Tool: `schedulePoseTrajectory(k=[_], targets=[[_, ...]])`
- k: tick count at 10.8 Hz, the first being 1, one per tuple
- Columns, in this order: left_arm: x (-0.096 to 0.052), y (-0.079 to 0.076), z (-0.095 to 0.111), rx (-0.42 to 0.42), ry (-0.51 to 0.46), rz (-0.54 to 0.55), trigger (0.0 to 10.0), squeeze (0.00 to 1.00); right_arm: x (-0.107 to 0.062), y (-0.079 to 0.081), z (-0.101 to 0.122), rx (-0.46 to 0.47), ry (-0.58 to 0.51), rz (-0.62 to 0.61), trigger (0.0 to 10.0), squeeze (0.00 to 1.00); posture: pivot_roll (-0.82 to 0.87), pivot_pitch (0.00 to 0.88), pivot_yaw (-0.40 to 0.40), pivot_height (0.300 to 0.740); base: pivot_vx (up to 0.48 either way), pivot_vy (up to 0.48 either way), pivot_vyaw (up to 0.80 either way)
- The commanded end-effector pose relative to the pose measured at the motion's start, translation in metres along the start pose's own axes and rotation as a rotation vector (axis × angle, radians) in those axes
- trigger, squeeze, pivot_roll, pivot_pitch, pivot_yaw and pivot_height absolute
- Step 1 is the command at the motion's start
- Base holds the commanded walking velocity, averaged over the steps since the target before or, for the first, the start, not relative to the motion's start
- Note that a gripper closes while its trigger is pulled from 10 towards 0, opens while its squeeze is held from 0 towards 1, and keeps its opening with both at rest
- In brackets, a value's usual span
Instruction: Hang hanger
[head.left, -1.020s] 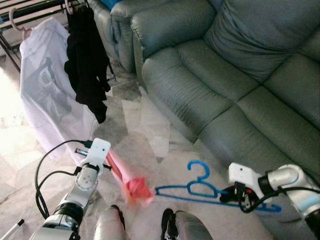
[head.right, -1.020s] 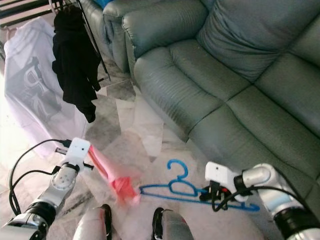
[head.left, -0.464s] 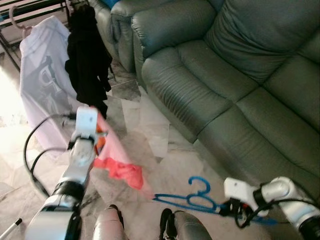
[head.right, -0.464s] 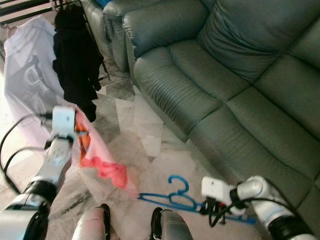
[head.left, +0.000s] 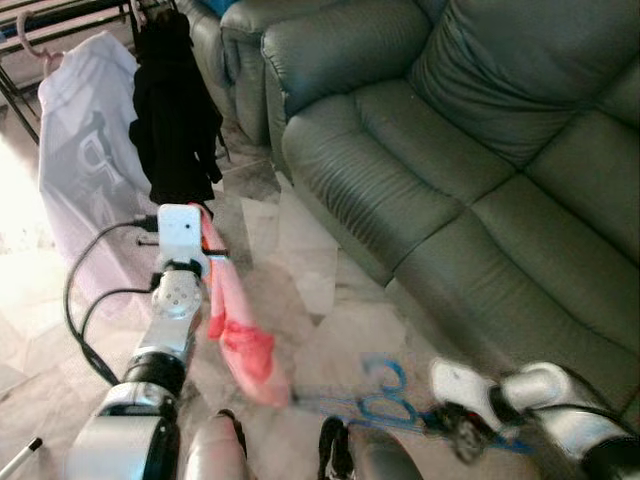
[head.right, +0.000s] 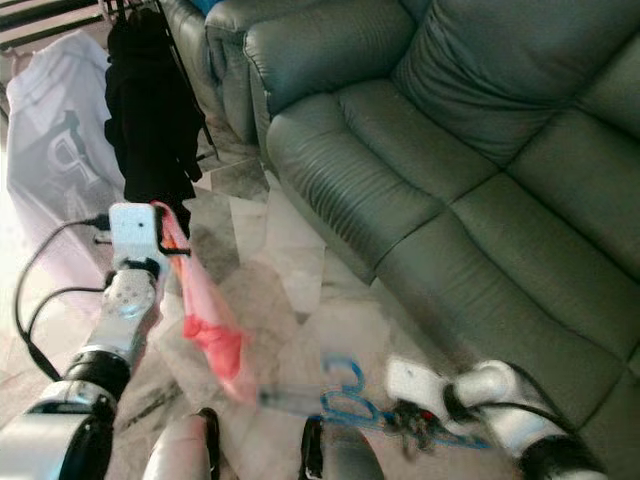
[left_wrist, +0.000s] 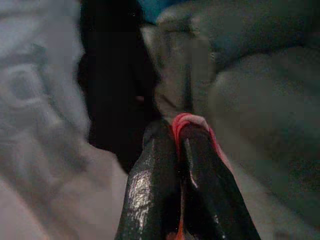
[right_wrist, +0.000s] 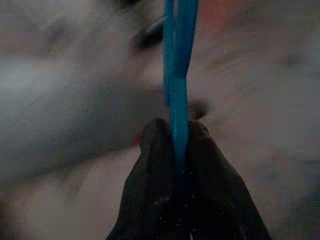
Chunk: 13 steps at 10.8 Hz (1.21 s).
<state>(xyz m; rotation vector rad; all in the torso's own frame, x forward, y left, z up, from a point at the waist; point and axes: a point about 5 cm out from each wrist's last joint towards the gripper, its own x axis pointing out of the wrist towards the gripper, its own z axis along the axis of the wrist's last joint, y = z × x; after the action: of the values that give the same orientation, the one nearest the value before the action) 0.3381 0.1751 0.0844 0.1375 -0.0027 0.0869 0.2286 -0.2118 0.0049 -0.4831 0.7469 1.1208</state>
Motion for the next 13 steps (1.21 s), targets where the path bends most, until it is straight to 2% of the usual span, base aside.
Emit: schedulePoseTrajectory(k=[1, 2, 3, 4, 5, 6, 7, 8, 10, 12, 13], targets=[[-0.004, -0.013, 0.001, 0.019, -0.019, -0.074, 10.0, 0.0, -0.004, -0.023, 0.025, 0.241, -0.236, -0.145, 10.0, 0.0, -0.05, 0.161, -0.1, 0.74, 0.0, 0.0, 0.0], [-0.006, -0.02, 0.0, 0.018, -0.021, -0.112, 10.0, 0.0, -0.004, -0.028, 0.042, 0.325, -0.375, -0.18, 10.0, 0.0, -0.05, 0.161, -0.1, 0.74, 0.0, 0.0, 0.0], [-0.006, -0.023, 0.004, 0.032, -0.039, -0.124, 10.0, 0.0, 0.001, -0.043, 0.046, 0.458, -0.417, -0.369, 10.0, 0.0, -0.04, 0.161, -0.097, 0.74, 0.0, 0.0, 0.0], [-0.004, -0.02, 0.004, 0.027, -0.034, -0.117, 10.0, 0.0, 0.01, -0.038, 0.045, 0.56, -0.43, -0.34, 10.0, 0.0, -0.04, 0.163, -0.092, 0.74, 0.0, 0.0, 0.0], [-0.003, -0.017, 0.005, 0.023, -0.032, -0.11, 10.0, 0.0, 0.018, -0.014, 0.041, 0.409, -0.329, -0.137, 10.0, 0.0, -0.04, 0.164, -0.089, 0.74, 0.0, 0.0, 0.0], [-0.001, -0.012, 0.006, 0.021, -0.03, -0.097, 10.0, 0.0, 0.019, 0.01, 0.019, 0.251, -0.135, 0.012, 10.0, 0.0, -0.04, 0.163, -0.087, 0.74, 0.0, 0.0, 0.0], [0.0, -0.01, 0.007, 0.023, -0.03, -0.083, 10.0, 0.0, 0.012, 0.02, 0.005, 0.158, -0.037, 0.107, 10.0, 0.0, -0.04, 0.162, -0.087, 0.74, 0.0, 0.0, 0.0], [0.0, -0.009, 0.007, 0.026, -0.028, -0.07, 10.0, 0.0, -0.001, 0.022, -0.008, 0.101, 0.052, 0.17, 10.0, 0.0, -0.04, 0.162, -0.086, 0.74, 0.0, 0.0, 0.0], [0.0, -0.009, 0.006, 0.032, -0.024, -0.069, 10.0, 0.0, -0.021, 0.012, -0.025, 0.014, 0.205, 0.178, 10.0, 0.0, -0.04, 0.161, -0.085, 0.74, 0.0, 0.0, 0.0], [0.001, -0.007, 0.006, 0.041, -0.023, -0.05, 10.0, 0.0, -0.025, 0.003, -0.016, 0.022, 0.183, 0.139, 10.0, 0.0, -0.04, 0.159, -0.085, 0.74, 0.0, 0.0, 0.0], [0.002, -0.005, 0.007, 0.035, -0.026, -0.027, 10.0, 0.0, -0.024, 0.002, -0.012, -0.065, 0.155, 0.139, 10.0, 0.0, -0.04, 0.159, -0.085, 0.74, 0.0, 0.0, 0.0]])
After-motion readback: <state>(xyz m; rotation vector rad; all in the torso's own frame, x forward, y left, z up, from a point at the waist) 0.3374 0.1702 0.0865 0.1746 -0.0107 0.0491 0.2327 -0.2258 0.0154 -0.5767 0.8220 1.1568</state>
